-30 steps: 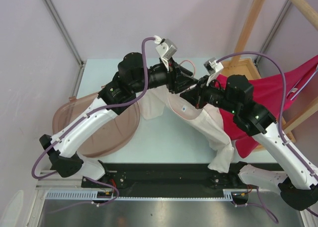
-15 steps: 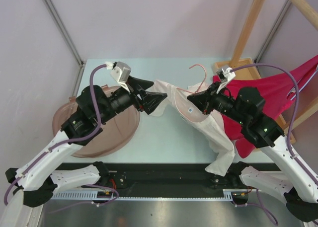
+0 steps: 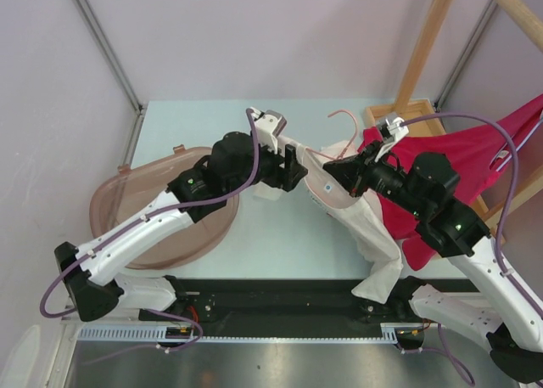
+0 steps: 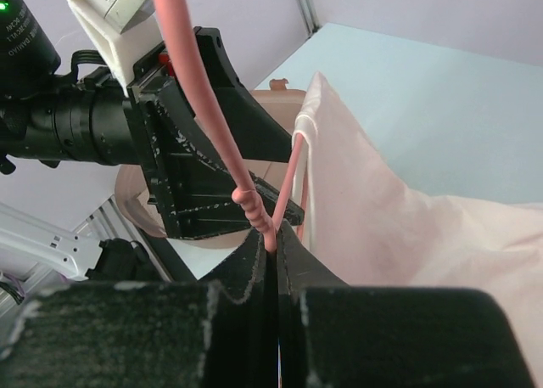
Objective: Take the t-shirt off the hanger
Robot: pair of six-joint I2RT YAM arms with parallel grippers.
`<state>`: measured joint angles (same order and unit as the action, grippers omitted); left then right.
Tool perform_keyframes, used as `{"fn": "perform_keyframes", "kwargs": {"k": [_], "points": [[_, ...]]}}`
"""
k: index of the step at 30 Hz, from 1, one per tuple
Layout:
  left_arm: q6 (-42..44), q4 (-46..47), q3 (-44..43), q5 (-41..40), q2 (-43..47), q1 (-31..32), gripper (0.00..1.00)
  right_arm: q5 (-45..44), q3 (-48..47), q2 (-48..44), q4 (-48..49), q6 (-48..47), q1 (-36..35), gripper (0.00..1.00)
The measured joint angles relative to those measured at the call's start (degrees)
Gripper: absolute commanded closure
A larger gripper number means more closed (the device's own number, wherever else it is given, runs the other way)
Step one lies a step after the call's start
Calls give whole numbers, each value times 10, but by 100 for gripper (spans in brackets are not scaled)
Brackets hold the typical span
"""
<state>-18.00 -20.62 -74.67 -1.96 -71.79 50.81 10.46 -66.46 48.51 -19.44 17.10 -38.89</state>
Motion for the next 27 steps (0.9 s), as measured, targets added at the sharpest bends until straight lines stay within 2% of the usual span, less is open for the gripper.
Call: {"fn": "perform_keyframes", "kwargs": {"k": [2,4,5,7,10,11,18,27], "points": [[0,-1,-10,-8,-7,2,32,-1,0,-3,0,0,0,100],[0,-1,-20,-15,-14,2,42,-1,0,-5,0,0,0,100],[0,-1,-25,-20,-18,2,52,-1,0,-5,0,0,0,100],[0,-1,-34,-28,-27,2,61,0,1,-6,0,-2,0,100],[3,-2,-47,-42,-41,2,84,0,9,-10,-2,-5,0,100],[2,-2,-50,-44,-47,2,99,-1,10,-12,-3,-7,0,100],[10,-3,-60,-56,-61,-2,100,-17,24,-37,-27,-32,0,100],[-15,0,-57,-35,-51,-64,100,-10,75,-130,-47,-74,0,100]]}}
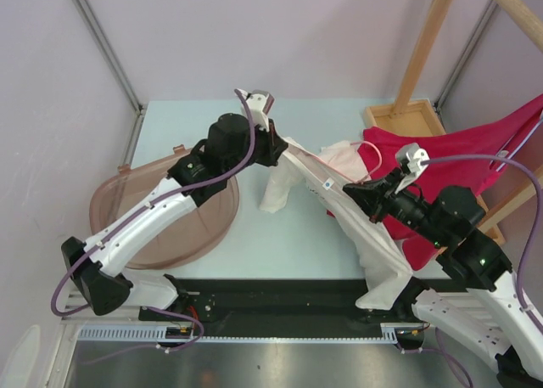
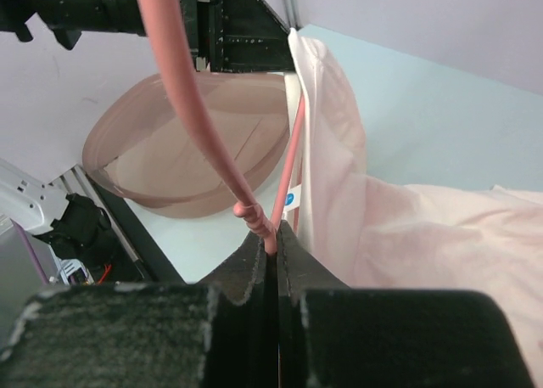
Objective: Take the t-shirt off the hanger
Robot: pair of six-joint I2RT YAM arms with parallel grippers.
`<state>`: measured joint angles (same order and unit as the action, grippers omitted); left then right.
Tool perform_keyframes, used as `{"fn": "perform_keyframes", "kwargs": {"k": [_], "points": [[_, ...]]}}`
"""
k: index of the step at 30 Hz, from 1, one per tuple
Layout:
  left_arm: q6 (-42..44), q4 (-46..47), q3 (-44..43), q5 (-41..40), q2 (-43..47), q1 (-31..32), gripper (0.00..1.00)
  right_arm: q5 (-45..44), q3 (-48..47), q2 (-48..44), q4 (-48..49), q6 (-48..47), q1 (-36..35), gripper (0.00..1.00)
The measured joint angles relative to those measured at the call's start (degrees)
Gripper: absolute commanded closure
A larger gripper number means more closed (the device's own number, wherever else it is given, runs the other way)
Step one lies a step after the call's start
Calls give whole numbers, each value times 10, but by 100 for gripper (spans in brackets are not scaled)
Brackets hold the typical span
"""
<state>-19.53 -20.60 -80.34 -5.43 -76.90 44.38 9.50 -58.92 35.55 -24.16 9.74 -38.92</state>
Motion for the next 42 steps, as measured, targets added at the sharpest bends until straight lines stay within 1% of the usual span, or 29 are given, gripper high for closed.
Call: {"fn": "perform_keyframes", "kwargs": {"k": [7,10,15,21,26,29,32,38,40,42], "points": [[-22,8,10,39,19,-19,100,21,18,-39,6,-11,0,100],[-30,11,19,53,20,-30,100,35,22,-42,4,-14,0,100],[-32,12,21,66,20,-43,100,56,28,-47,3,-19,0,100],[-31,12,22,93,20,-47,100,65,39,-85,9,-18,0,100],[-32,32,45,135,20,-49,100,39,54,-121,45,-2,0,100],[-39,56,70,169,20,-55,100,18,73,-128,94,25,0,100],[-55,85,101,205,19,-67,100,-9,84,-102,156,54,0,100],[-87,132,153,241,19,-82,100,-79,80,22,297,97,0,100],[-92,134,157,247,19,-83,100,-94,66,68,328,101,0,100],[-96,141,159,255,19,-83,100,-102,30,122,348,100,0,100]]}}
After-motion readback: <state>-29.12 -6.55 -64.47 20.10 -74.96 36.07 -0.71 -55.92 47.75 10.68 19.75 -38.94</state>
